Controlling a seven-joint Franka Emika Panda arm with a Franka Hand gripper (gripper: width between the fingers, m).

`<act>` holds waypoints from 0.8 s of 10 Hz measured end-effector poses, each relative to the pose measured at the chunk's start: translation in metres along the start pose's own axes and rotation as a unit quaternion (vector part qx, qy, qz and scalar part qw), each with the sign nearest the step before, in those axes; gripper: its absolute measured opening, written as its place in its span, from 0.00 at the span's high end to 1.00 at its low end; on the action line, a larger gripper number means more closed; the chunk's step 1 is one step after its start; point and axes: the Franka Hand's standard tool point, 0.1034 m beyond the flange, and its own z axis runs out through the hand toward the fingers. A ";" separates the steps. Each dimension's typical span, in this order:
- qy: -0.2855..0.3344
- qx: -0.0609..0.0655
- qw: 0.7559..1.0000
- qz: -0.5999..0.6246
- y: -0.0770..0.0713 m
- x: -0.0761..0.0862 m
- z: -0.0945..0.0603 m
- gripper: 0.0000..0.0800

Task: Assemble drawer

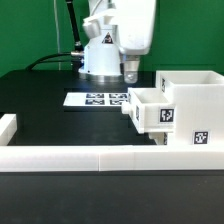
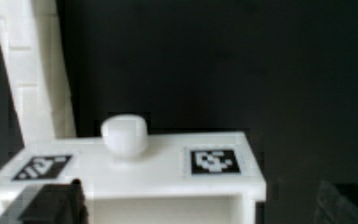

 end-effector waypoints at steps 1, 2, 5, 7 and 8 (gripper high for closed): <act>0.001 -0.001 1.000 -0.001 0.004 -0.007 0.001 0.19; 0.002 -0.002 1.000 -0.007 0.007 -0.014 0.004 0.19; 0.013 0.007 1.000 -0.013 0.018 -0.023 0.029 0.19; 0.018 0.007 1.000 -0.014 0.014 -0.016 0.038 0.19; 0.020 0.011 1.000 -0.016 0.010 -0.012 0.041 0.19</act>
Offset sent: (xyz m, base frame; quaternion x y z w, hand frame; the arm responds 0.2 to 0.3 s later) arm 0.0248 -0.0112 -0.0315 0.0343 0.0398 -0.0365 0.9980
